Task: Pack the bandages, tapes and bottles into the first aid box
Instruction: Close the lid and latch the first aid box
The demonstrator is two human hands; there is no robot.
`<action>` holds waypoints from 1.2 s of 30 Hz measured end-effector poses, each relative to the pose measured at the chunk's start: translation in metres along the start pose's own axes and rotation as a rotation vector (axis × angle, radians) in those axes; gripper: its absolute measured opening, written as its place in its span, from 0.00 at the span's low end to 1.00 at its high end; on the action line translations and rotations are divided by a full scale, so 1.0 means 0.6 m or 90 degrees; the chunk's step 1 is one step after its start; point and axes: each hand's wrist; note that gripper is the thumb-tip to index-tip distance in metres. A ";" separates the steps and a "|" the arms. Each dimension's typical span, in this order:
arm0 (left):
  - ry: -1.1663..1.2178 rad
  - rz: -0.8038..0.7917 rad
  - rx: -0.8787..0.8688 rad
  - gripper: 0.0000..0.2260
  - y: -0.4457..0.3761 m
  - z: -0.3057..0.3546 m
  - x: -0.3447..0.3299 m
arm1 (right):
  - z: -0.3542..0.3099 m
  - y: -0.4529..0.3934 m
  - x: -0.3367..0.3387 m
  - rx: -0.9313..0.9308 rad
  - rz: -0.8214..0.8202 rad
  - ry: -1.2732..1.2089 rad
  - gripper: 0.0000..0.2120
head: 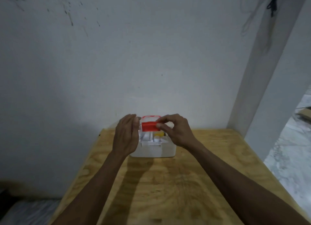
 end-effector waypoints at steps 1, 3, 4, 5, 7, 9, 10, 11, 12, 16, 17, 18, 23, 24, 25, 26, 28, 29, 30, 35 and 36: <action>-0.015 -0.030 0.000 0.28 0.006 -0.002 0.000 | 0.002 0.014 -0.003 0.009 -0.012 0.014 0.07; -0.037 -0.083 0.006 0.29 0.018 -0.003 0.000 | 0.005 0.034 -0.007 0.026 -0.026 0.040 0.07; -0.045 -0.102 0.013 0.29 0.024 -0.003 0.000 | 0.004 0.042 -0.008 0.033 -0.026 0.041 0.07; -0.055 -0.117 0.017 0.28 0.028 -0.004 0.000 | 0.004 0.049 -0.009 0.037 -0.028 0.040 0.07; -0.085 -0.135 0.000 0.22 0.034 -0.007 0.000 | 0.001 0.057 -0.009 0.031 -0.042 0.050 0.09; -0.101 -0.155 -0.026 0.21 0.037 -0.009 0.001 | 0.000 0.060 -0.006 0.026 -0.062 0.065 0.11; -0.102 -0.167 -0.028 0.22 0.038 -0.010 0.002 | 0.000 0.060 -0.005 0.025 -0.067 0.068 0.12; -0.103 -0.177 -0.026 0.24 0.038 -0.012 0.003 | -0.001 0.060 -0.004 0.025 -0.065 0.066 0.11; -0.108 -0.186 -0.024 0.25 0.039 -0.015 0.002 | -0.001 0.059 -0.003 0.022 -0.054 0.059 0.10; -0.145 -0.211 -0.036 0.30 0.042 -0.022 0.000 | 0.015 0.053 -0.014 -0.004 0.015 0.125 0.18; -0.153 -0.214 -0.043 0.31 0.041 -0.024 -0.001 | 0.020 0.050 -0.018 -0.020 0.008 0.155 0.23; -0.164 -0.218 -0.050 0.32 0.040 -0.030 -0.003 | 0.026 0.048 -0.022 -0.037 -0.009 0.181 0.27; -0.193 -0.228 -0.082 0.35 0.042 -0.053 -0.009 | 0.051 0.046 -0.051 -0.119 -0.071 0.206 0.39; -0.169 -0.227 -0.075 0.36 0.044 -0.051 -0.010 | 0.055 0.050 -0.056 -0.125 -0.067 0.190 0.40; -0.144 -0.224 -0.060 0.37 0.047 -0.048 -0.011 | 0.060 0.054 -0.062 -0.126 -0.059 0.174 0.41; -0.123 -0.219 -0.044 0.38 0.048 -0.046 -0.012 | 0.065 0.058 -0.067 -0.123 -0.050 0.161 0.42; -0.103 -0.214 -0.016 0.39 0.050 -0.049 -0.015 | 0.072 0.064 -0.074 -0.119 -0.028 0.137 0.42; -0.100 -0.214 -0.006 0.40 0.051 -0.050 -0.017 | 0.074 0.067 -0.077 -0.117 -0.016 0.126 0.41; -0.096 -0.213 0.004 0.40 0.052 -0.052 -0.019 | 0.075 0.070 -0.079 -0.112 -0.005 0.115 0.41; -0.088 -0.201 0.011 0.41 0.055 -0.052 -0.022 | 0.077 0.074 -0.086 -0.095 0.021 0.102 0.40; -0.080 -0.199 0.014 0.41 0.055 -0.050 -0.020 | 0.077 0.074 -0.086 -0.099 0.020 0.100 0.40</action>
Point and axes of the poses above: each hand's wrist, its own y-axis away from the middle knuckle, its own x-axis out of the back of the hand, z = x × y, and after that the axes turned 1 degree about -x, right-handed
